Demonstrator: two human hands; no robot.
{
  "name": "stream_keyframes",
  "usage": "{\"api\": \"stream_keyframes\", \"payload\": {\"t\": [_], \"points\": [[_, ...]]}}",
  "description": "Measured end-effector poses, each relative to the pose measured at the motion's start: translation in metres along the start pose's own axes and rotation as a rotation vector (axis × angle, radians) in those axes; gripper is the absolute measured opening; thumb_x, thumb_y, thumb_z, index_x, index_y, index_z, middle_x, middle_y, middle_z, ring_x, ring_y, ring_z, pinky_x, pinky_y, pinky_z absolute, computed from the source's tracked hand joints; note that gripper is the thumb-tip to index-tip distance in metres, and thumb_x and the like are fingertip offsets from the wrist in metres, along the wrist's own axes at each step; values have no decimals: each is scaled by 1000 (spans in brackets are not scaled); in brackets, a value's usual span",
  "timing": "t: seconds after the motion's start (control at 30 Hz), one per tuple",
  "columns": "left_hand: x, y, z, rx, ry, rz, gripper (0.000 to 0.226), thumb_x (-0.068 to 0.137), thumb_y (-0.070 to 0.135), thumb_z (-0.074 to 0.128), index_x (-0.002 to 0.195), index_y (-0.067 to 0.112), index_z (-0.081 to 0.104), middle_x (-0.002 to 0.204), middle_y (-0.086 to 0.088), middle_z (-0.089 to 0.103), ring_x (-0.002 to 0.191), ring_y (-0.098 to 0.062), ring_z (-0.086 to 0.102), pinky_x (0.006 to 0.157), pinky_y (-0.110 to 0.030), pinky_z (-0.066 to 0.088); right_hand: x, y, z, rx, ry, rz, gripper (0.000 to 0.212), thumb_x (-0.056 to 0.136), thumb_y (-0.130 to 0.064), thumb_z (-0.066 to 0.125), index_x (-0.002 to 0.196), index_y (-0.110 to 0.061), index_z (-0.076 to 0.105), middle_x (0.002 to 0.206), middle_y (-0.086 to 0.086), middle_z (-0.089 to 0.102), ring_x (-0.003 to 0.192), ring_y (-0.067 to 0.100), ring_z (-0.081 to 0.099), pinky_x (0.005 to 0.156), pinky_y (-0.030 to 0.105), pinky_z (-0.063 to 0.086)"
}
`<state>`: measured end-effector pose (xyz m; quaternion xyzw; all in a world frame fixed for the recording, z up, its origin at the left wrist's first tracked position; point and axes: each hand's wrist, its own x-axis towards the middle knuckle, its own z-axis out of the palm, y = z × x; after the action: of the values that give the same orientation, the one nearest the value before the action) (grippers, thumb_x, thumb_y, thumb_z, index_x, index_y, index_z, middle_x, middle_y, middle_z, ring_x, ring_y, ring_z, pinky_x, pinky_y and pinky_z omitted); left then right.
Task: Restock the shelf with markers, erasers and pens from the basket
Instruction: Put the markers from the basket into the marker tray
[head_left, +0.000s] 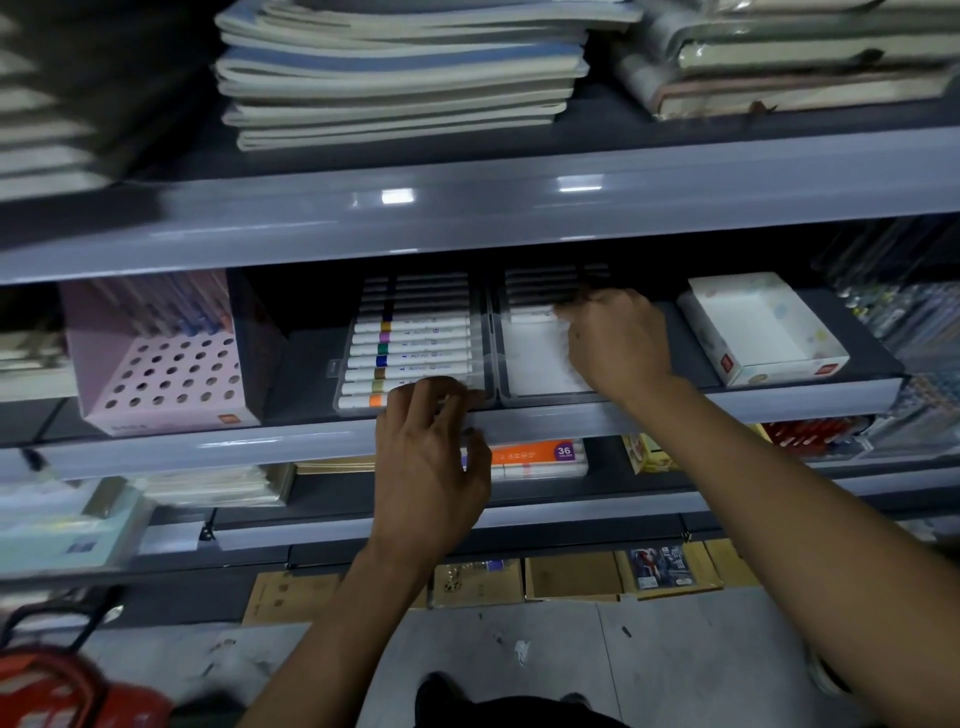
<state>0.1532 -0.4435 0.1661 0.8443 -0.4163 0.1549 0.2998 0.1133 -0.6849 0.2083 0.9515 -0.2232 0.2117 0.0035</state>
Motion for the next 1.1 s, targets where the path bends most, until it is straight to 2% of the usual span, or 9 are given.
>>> {"api": "stream_keyframes", "payload": {"t": [0.1, 0.2, 0.33, 0.43, 0.53, 0.67, 0.8, 0.93, 1.1], "points": [[0, -1, -1, -3, 2, 11, 32, 89, 13, 71, 120, 13, 71, 126, -4, 61, 116, -27, 54, 93, -39, 46, -2, 0, -1, 38, 19, 33, 31, 85, -4, 60, 105, -17, 81, 93, 13, 72, 87, 38, 66, 63, 36, 53], [-2, -1, -4, -18, 15, 13, 33, 90, 13, 69, 123, 14, 70, 125, -4, 60, 116, -26, 54, 94, -40, 47, -10, -2, -5, 88, 127, 24, 22, 88, -10, 60, 102, -9, 78, 92, 15, 70, 86, 38, 64, 59, 35, 52], [-14, -4, -10, 7, 54, -31, 32, 89, 15, 65, 121, 16, 67, 123, -3, 59, 112, -26, 54, 88, -41, 46, -41, -15, -7, 180, 218, -127, 21, 93, -18, 58, 106, -9, 72, 103, 9, 63, 97, 26, 58, 69, 32, 48], [-31, -9, -14, 2, 34, -103, 32, 92, 16, 59, 122, 19, 67, 122, 0, 59, 110, -23, 53, 88, -38, 48, -76, -32, -8, 311, 238, -242, 17, 94, -20, 59, 103, -9, 66, 100, 7, 58, 94, 24, 54, 72, 30, 44], [-53, -14, -22, 20, 10, -206, 31, 88, 10, 62, 117, 18, 66, 116, 0, 59, 105, -23, 56, 82, -34, 49, -110, -56, -4, 433, 121, -290, 15, 93, -25, 59, 100, -12, 63, 100, 4, 56, 92, 23, 55, 68, 34, 48], [-92, -19, -39, 68, -33, -403, 21, 88, 10, 63, 107, 16, 68, 102, 0, 62, 89, -25, 61, 67, -34, 47, -139, -84, 11, 543, -169, -337, 13, 96, -32, 55, 94, -20, 61, 100, -2, 55, 92, 19, 56, 67, 41, 53], [-131, -25, -63, 70, -72, -582, 19, 90, 13, 60, 105, 19, 69, 97, 1, 64, 80, -23, 63, 66, -42, 54, -162, -117, 27, 553, -436, -386, 12, 101, -38, 55, 100, -27, 59, 103, -7, 55, 93, 17, 57, 74, 42, 54], [-169, -38, -92, 95, -86, -663, 15, 90, 15, 61, 103, 19, 67, 97, 2, 64, 81, -22, 62, 69, -43, 54, -187, -161, 29, 568, -521, -421, 12, 100, -37, 57, 107, -29, 60, 108, -10, 53, 96, 13, 56, 75, 36, 53], [-225, -75, -141, 76, -64, -718, 15, 95, 20, 59, 108, 22, 67, 102, 5, 64, 83, -20, 63, 68, -42, 56, -215, -239, 24, 557, -590, -435, 16, 99, -35, 54, 110, -26, 61, 109, -6, 55, 95, 14, 56, 79, 39, 54]]}}
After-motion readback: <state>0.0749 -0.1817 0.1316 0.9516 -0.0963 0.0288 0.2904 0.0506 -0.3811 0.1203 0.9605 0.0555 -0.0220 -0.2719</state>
